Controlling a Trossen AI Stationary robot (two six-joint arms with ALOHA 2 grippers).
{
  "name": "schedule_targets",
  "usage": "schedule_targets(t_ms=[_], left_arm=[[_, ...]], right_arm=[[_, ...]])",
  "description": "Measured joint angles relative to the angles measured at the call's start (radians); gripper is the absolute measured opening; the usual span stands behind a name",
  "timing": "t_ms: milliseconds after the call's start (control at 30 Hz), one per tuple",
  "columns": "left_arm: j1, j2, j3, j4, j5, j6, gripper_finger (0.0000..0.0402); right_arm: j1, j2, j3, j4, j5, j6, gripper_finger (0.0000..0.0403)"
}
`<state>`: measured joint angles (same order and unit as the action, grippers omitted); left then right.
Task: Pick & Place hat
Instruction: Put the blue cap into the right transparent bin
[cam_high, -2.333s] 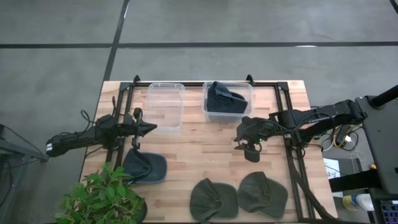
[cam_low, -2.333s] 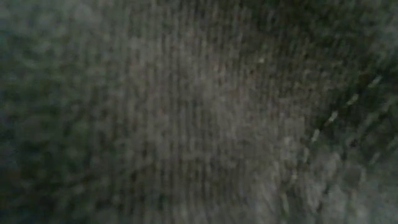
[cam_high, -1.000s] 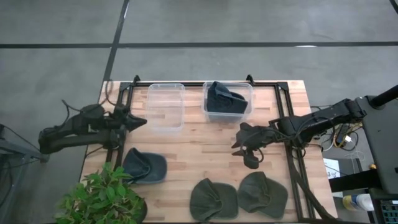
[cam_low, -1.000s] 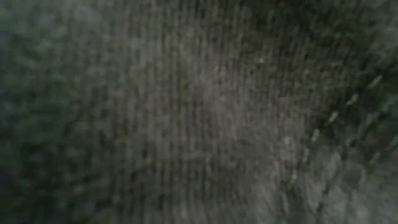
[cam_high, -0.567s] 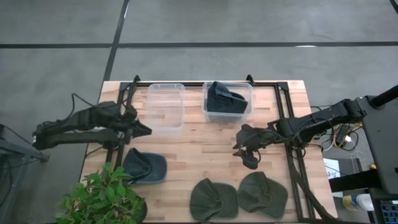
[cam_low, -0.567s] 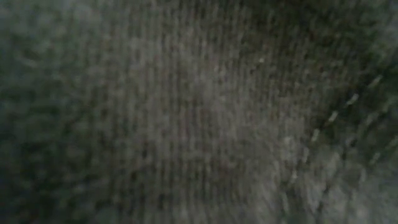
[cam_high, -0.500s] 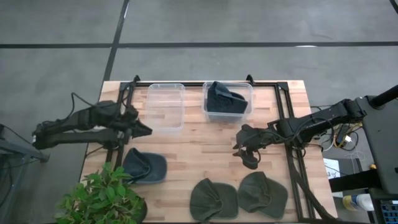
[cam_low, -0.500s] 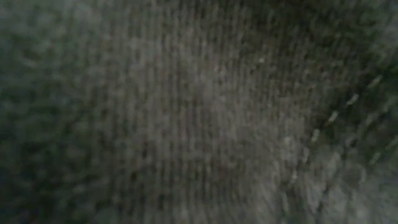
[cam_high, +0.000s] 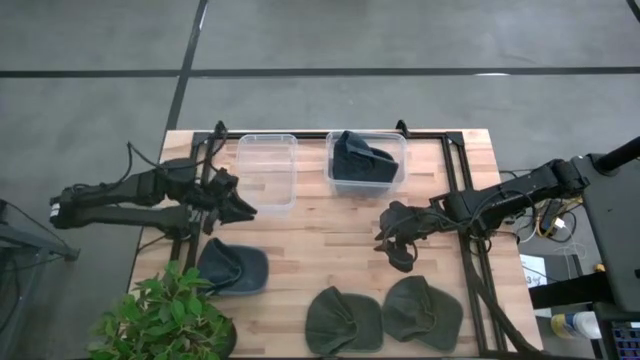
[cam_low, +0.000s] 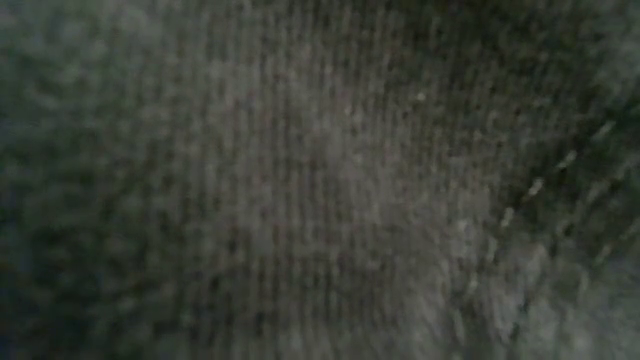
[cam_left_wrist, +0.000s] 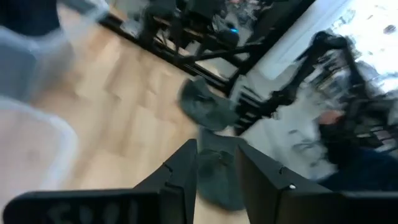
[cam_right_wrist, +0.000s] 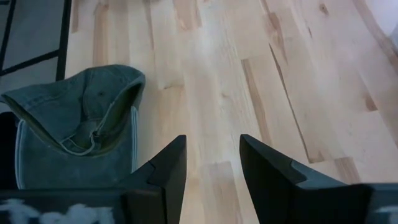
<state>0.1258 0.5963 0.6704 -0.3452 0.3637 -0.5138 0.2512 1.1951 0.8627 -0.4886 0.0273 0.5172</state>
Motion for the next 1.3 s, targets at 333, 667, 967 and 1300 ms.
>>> schedule_targets(t_ms=[333,667,967,1300], left_arm=[[-0.029,0.012,0.154,0.08,-0.107,0.318,0.0101],[-0.031,0.074,0.184,0.072,-0.288,0.365,0.0112],[-0.104,0.237,0.178,0.058,-0.248,0.386,0.0135],[-0.325,0.334,0.291,-0.085,-0.201,0.354,0.0134]], right_arm=[[0.0,0.0,0.0,0.004,0.0,0.007,0.0141],[0.0,0.0,0.0,0.01,0.002,0.013,0.0141],[0.0,0.0,-0.001,0.009,0.002,0.046,0.0141],[0.0,0.0,-0.014,0.008,0.002,0.041,0.0141]])
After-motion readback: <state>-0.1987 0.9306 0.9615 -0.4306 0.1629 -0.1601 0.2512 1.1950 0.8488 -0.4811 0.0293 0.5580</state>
